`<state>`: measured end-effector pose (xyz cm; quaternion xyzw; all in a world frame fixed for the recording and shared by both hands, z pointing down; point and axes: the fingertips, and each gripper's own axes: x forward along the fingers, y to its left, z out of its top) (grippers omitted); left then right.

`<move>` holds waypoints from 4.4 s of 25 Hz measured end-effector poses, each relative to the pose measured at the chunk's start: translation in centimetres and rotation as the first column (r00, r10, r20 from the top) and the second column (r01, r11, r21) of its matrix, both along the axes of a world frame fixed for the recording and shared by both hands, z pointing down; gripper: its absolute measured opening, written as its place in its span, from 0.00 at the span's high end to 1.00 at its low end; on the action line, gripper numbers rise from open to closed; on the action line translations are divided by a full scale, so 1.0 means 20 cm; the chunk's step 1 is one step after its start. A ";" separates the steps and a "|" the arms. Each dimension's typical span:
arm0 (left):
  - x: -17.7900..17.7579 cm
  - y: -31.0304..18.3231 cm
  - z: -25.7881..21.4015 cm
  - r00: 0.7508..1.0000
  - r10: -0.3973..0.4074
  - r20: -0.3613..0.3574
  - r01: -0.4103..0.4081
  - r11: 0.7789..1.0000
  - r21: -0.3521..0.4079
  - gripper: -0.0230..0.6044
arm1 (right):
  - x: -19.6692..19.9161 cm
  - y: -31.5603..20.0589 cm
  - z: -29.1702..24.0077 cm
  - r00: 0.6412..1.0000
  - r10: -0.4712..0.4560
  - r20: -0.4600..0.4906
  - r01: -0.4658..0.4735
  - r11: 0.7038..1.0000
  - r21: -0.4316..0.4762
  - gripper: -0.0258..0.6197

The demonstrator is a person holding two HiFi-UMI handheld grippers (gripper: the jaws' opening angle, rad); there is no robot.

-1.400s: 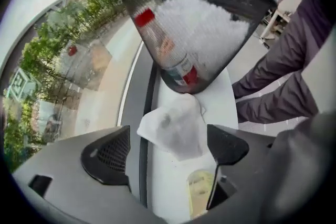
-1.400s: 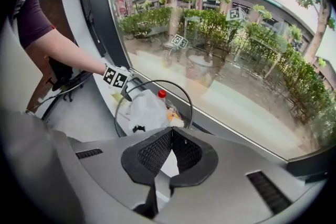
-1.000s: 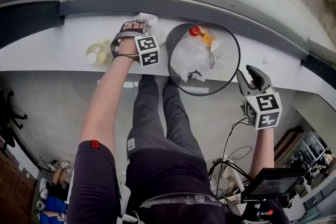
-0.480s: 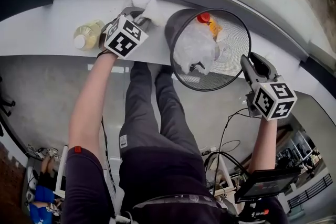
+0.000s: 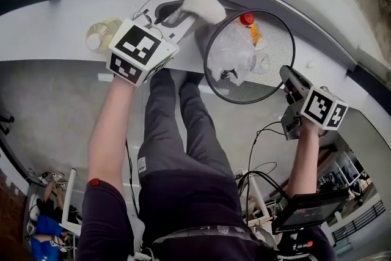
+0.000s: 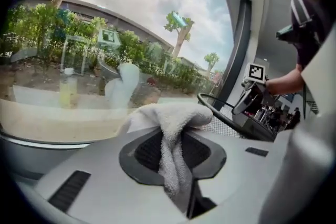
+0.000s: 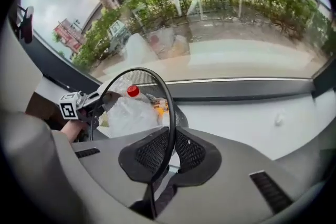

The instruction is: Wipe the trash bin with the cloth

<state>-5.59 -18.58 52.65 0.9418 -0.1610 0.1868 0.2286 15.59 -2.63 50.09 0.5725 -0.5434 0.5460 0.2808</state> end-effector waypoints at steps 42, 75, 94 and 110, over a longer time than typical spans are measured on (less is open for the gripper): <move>0.14 0.36 -0.06 0.986 0.161 0.053 -0.159 0.987 -0.033 0.86 | -0.03 0.21 0.05 0.857 0.321 0.403 -0.345 0.938 -0.014 0.84; 0.07 0.33 -0.01 0.980 0.174 0.098 -0.179 0.983 0.040 0.86 | 0.09 0.02 0.08 0.994 0.061 0.085 -0.072 0.988 0.133 0.90; 0.25 0.87 0.23 0.968 0.229 0.106 -0.205 0.958 -0.201 0.86 | 0.05 0.49 0.23 0.591 0.665 0.457 -0.682 0.714 -0.157 0.86; 0.24 0.40 0.01 0.979 0.164 0.121 -0.162 0.986 -0.030 0.86 | 0.24 -0.04 0.03 0.997 0.055 0.059 -0.060 0.994 0.092 0.90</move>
